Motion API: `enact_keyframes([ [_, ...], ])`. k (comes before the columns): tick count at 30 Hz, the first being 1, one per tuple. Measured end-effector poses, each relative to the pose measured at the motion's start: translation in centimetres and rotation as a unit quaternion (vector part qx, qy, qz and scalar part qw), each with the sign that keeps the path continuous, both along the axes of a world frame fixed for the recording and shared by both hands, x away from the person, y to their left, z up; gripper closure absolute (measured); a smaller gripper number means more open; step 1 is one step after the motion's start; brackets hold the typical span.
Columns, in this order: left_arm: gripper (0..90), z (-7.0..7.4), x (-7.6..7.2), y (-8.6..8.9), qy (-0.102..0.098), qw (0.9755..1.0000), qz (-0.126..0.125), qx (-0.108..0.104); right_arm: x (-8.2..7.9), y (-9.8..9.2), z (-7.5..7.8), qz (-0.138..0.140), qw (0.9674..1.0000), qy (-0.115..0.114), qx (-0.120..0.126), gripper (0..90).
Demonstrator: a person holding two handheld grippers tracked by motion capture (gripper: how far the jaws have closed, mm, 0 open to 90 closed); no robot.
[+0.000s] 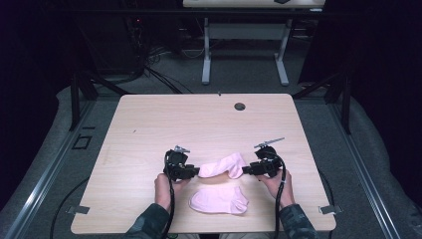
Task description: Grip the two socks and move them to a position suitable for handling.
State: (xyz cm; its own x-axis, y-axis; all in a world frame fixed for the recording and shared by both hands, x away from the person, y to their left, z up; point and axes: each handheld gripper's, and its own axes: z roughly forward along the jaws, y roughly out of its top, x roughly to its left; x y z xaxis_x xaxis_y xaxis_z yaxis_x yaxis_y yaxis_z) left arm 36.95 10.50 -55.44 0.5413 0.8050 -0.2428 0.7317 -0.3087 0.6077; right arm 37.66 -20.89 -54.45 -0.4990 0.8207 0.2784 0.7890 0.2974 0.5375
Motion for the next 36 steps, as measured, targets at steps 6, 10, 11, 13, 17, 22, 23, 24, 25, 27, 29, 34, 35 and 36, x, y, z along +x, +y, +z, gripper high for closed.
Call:
enact_keyframes([
  [6, 61.1, 0.1, 0.5, 0.2, 0.001, 0.9999, 0.013, -0.004, 0.2, 0.0, 0.3, -0.002, 0.9998, -0.02, 0.0, 52.5],
  [10, 57.4, 0.2, 1.0, 0.0, 0.0, 0.9997, 0.023, 0.003, 1.1, 0.8, -0.4, -0.003, 0.9989, -0.037, -0.03, 54.7],
  [11, 56.8, 0.1, 1.1, -0.1, 0.004, 0.9997, 0.025, 0.003, 1.2, 1.0, -0.5, -0.003, 0.9986, -0.041, -0.032, 55.8],
  [13, 56.3, 0.1, 1.4, -0.4, 0.008, 0.9997, 0.022, 0.006, 1.7, 1.4, -0.9, 0.0, 0.9985, -0.04, -0.038, 56.0],
  [17, 56.4, 0.0, 1.8, -1.0, 0.016, 0.9995, 0.013, 0.024, 2.1, 1.8, -1.5, 0.003, 0.9976, -0.039, -0.057, 59.3],
  [22, 62.5, -0.4, 1.9, -1.5, 0.021, 0.9991, -0.001, 0.036, 1.8, 1.9, -1.8, 0.004, 0.9966, -0.044, -0.07, 64.7],
  [23, 63.9, -0.4, 1.9, -1.7, 0.02, 0.999, -0.003, 0.041, 1.8, 1.9, -1.9, 0.006, 0.9963, -0.047, -0.072, 66.1],
  [24, 65.7, -0.5, 1.8, -1.7, 0.02, 0.9989, -0.006, 0.043, 1.8, 1.9, -1.9, 0.007, 0.9962, -0.047, -0.073, 67.6],
  [25, 67.5, -0.6, 1.8, -1.8, 0.018, 0.9986, -0.01, 0.049, 1.7, 1.8, -1.8, 0.01, 0.9961, -0.045, -0.075, 69.2],
  [27, 69.6, -0.7, 1.7, -1.9, 0.017, 0.9983, -0.013, 0.054, 1.7, 1.9, -1.9, 0.007, 0.9967, -0.049, -0.064, 70.7],
  [29, 74.3, -0.8, 1.5, -2.0, 0.011, 0.9981, -0.014, 0.058, 1.4, 2.0, -2.0, 0.01, 0.9953, -0.058, -0.077, 74.7],
  [34, 84.0, -0.9, 1.3, -1.9, 0.003, 0.9976, -0.023, 0.065, 0.9, 1.9, -2.2, 0.006, 0.9958, -0.062, -0.067, 81.6],
  [35, 85.3, -1.0, 1.2, -1.8, 0.002, 0.9976, -0.024, 0.065, 0.9, 1.9, -2.2, 0.006, 0.9958, -0.064, -0.066, 82.2],
  [36, 86.7, -1.0, 1.2, -1.8, 0.002, 0.9976, -0.024, 0.065, 0.9, 1.9, -2.2, 0.006, 0.9958, -0.064, -0.066, 82.2],
])
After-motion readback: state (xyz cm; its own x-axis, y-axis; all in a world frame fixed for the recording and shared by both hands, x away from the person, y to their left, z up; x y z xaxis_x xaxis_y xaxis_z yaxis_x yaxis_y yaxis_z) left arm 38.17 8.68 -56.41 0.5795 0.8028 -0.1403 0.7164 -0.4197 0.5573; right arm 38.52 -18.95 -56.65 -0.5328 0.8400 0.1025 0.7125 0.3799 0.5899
